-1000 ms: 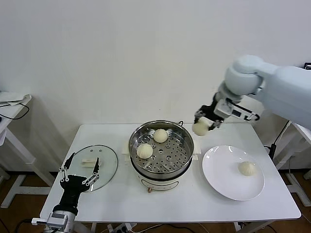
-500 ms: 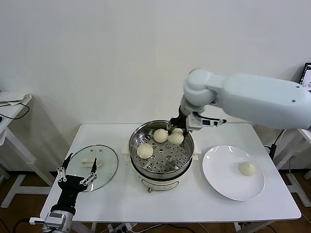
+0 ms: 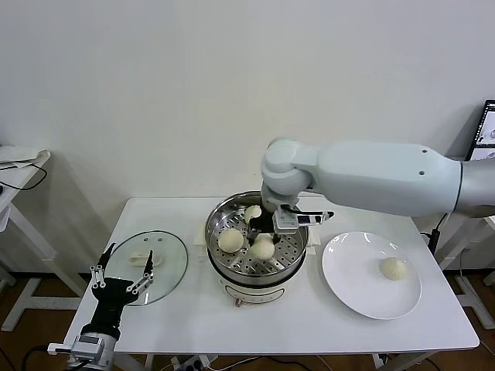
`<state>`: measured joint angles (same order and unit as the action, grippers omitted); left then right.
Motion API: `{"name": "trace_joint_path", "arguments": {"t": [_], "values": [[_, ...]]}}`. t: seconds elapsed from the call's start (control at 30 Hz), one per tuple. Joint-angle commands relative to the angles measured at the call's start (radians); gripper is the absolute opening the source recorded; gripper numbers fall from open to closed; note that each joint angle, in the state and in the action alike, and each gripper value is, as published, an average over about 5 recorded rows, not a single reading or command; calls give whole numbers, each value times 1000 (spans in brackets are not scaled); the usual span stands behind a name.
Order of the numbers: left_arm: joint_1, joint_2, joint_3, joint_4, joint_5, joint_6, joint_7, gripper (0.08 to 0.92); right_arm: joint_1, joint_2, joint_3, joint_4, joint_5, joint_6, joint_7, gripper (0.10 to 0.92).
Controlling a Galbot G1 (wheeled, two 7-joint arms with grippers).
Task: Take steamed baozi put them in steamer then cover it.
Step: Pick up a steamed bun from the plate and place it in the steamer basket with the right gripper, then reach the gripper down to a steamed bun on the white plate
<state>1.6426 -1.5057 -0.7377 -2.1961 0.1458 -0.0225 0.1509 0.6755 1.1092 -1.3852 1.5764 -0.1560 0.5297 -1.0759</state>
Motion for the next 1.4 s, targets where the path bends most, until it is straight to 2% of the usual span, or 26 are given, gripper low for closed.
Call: {"name": "trace_joint_path", "arguments": {"t": [0.03,0.57,0.67,0.8,0.93,1.07,1.27,1.4], "values": [[0,2,-7,2,-3,0,2,823,-30,69,-16,-36,25,-35,-24,594],[-2,2,-17,7,-6,-1,5,823,-77,114,-18,-74,32,-67,-41,607],[-2,2,-20,9,-7,-1,6,823,-68,99,-15,-68,42,-70,-44,646],[-2,1,-16,6,-6,0,4,823,-47,56,2,-57,63,-69,-45,750],[2,0,-10,0,-5,0,2,823,-4,-33,27,-47,104,-73,-59,815],[7,-1,-7,-8,-3,0,0,823,46,-166,55,-50,169,-112,-117,822],[14,-3,4,-23,1,1,-2,823,48,-404,71,-86,301,-291,-195,823],[19,-2,12,-31,8,1,-3,823,-4,-527,78,-108,317,-416,-219,823]]}}
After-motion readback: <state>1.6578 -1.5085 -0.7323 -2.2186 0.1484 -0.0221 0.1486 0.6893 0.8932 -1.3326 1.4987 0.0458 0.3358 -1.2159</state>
